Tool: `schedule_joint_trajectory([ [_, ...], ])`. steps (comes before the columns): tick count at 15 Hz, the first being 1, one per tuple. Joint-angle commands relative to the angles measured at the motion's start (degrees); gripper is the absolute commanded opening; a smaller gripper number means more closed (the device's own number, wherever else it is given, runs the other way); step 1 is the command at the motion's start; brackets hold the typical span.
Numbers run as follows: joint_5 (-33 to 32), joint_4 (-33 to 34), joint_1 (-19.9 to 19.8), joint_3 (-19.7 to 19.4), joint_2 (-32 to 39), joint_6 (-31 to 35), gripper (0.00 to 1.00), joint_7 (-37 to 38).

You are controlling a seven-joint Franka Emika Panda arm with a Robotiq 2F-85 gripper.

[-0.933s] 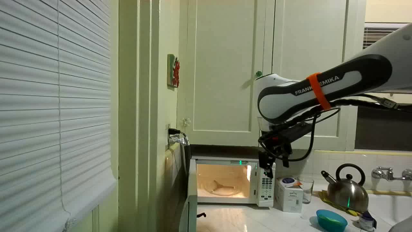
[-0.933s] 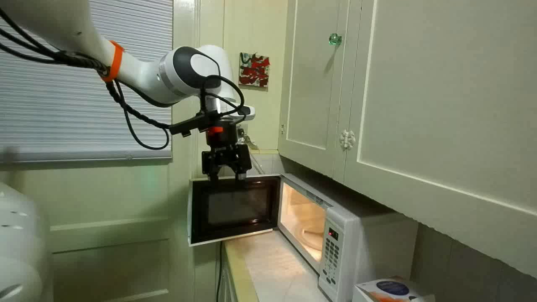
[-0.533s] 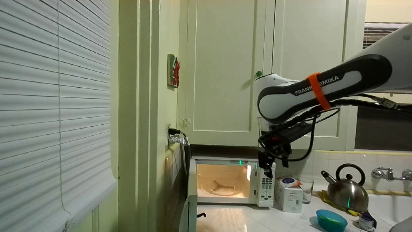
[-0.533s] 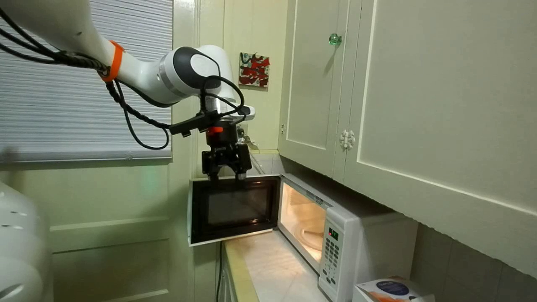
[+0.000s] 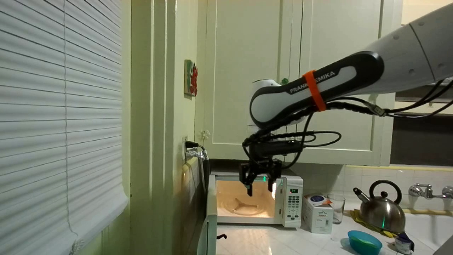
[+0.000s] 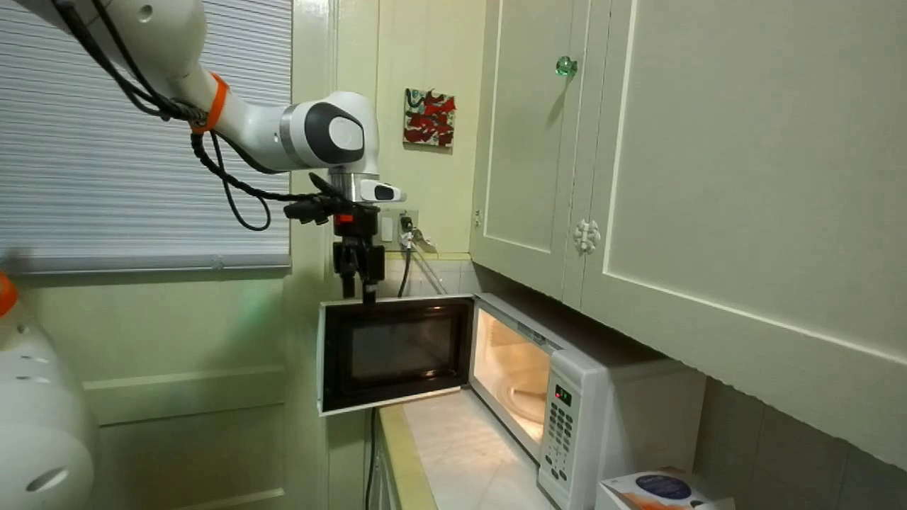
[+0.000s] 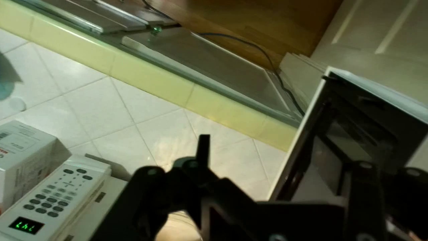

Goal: Close the microwave door.

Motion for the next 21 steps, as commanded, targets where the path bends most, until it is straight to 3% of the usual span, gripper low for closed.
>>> schedule_joint_trajectory([
  [1, 1.6, 6.4, 0.9, 2.3, 6.1, 5.0, 0.49, 9.2],
  [5, 3.1, 10.6, 2.7, 3.5, 12.6, 12.7, 0.19, 15.3],
  [8, 8.0, 8.9, 4.6, 1.4, 13.7, 19.8, 0.0, 13.5],
  [9, 4.3, 9.5, 4.2, 1.9, 13.0, 16.5, 0.13, 14.8],
  [11, 5.6, 9.5, 4.6, 1.3, 14.2, 18.7, 0.01, 14.5],
  [13, 5.9, 9.5, 4.7, 1.1, 14.3, 18.9, 0.0, 14.5],
  [19, 8.8, 5.1, 5.8, 0.8, 16.8, 33.9, 0.0, 13.9],
  [21, 11.1, 3.6, 6.2, 0.4, 17.2, 36.0, 0.0, 14.0],
])
